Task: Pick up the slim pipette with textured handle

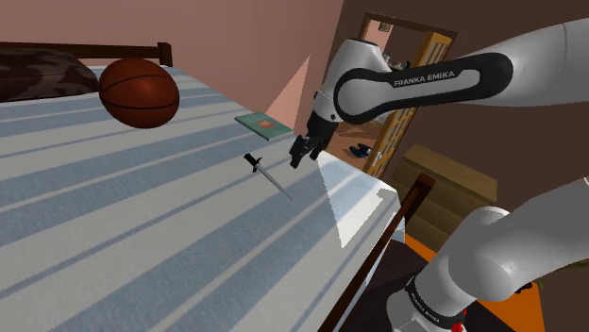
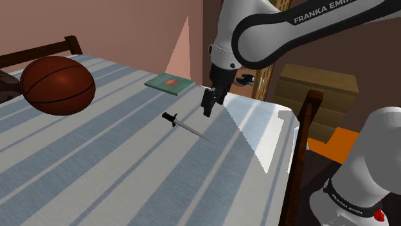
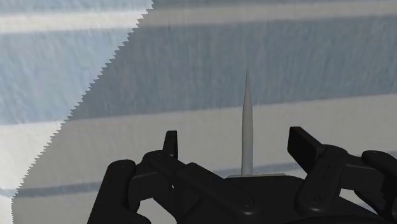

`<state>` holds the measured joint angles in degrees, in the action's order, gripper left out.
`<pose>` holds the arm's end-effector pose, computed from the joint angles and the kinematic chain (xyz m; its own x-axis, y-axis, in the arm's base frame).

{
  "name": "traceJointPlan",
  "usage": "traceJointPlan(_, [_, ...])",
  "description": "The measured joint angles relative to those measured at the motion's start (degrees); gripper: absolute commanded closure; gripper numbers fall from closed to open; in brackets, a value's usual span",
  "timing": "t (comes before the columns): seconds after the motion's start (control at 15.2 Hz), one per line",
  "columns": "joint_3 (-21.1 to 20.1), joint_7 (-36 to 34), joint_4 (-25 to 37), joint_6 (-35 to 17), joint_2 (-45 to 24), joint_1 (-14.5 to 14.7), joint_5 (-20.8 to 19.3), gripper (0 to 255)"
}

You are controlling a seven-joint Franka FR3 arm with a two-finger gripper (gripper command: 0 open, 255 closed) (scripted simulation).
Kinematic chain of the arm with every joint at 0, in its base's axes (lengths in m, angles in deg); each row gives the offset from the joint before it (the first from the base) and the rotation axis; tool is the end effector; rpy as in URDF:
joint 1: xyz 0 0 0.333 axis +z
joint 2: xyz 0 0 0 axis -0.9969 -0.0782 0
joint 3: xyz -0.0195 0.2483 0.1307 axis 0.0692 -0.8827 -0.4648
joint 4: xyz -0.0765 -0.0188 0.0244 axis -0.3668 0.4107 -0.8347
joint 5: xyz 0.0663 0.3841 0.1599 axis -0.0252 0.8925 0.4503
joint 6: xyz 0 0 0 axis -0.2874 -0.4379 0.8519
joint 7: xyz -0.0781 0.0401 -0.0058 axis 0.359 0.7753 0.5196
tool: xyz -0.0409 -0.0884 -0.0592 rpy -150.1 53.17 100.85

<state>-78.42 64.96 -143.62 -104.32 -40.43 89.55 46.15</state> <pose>0.4667 0.1023 0.3956 0.9820 0.1163 0.1487 0.1277 -0.9894 -0.0697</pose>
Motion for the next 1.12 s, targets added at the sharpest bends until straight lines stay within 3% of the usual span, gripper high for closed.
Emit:
traceJointPlan(0.4, [-3.4, -3.1, 3.7, -11.8, -11.9, 1.0, -1.3, 0])
traceJointPlan(0.99, [-4.3, -4.2, 2.5, -19.9, -18.0, 1.2, -2.4, 0])
traceJointPlan(1.06, [-4.3, -4.1, 2.5, -20.1, -18.2, 1.2, -2.4, 255])
traceJointPlan(1.12, [-4.3, -4.1, 2.5, -20.3, -18.3, 1.2, -2.5, 255])
